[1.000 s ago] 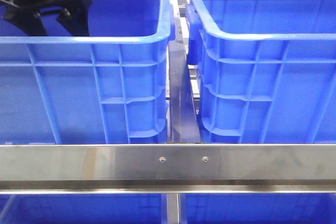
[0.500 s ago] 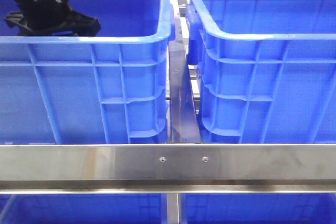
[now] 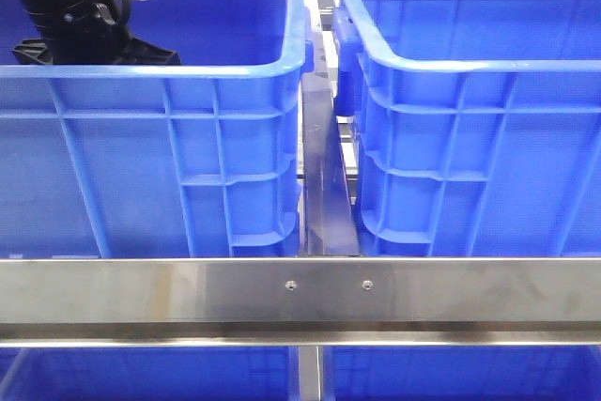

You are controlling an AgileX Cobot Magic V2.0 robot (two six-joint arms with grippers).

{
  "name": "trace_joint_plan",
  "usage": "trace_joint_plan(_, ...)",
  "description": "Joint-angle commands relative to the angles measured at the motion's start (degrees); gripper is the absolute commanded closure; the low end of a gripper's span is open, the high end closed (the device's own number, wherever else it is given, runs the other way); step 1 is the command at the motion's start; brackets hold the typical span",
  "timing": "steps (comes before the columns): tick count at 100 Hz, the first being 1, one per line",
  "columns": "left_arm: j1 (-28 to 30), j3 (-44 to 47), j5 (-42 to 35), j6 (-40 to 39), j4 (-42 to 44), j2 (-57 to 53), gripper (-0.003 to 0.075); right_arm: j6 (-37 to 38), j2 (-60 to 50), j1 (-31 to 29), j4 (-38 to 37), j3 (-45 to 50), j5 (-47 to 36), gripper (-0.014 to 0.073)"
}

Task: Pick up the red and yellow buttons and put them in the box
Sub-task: 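Lift the red-capped button out of the bin with the left gripper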

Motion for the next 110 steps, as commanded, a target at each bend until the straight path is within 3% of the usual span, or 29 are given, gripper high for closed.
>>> trace_joint_plan(1,-0.3,-1.8,-1.4,0.0,0.1,-3.2,0.0570,-0.1,-1.4,0.1,-0.6,-1.1,-4.7,0.0662)
trace_joint_plan(20,-0.3,-1.9,0.0,0.0,0.5,-5.3,0.0741,-0.1,-1.4,0.1,-0.6,-1.1,-4.7,0.0662)
trace_joint_plan(55,-6.6,-1.8,1.4,0.0,0.4,-18.0,0.0739,-0.1,-1.4,0.1,-0.6,-1.1,-4.7,0.0662)
trace_joint_plan(110,-32.8,-0.5,2.1,0.0,1.0,-28.8,0.0739,-0.1,-1.4,0.1,-0.6,-1.1,-5.0,0.0662)
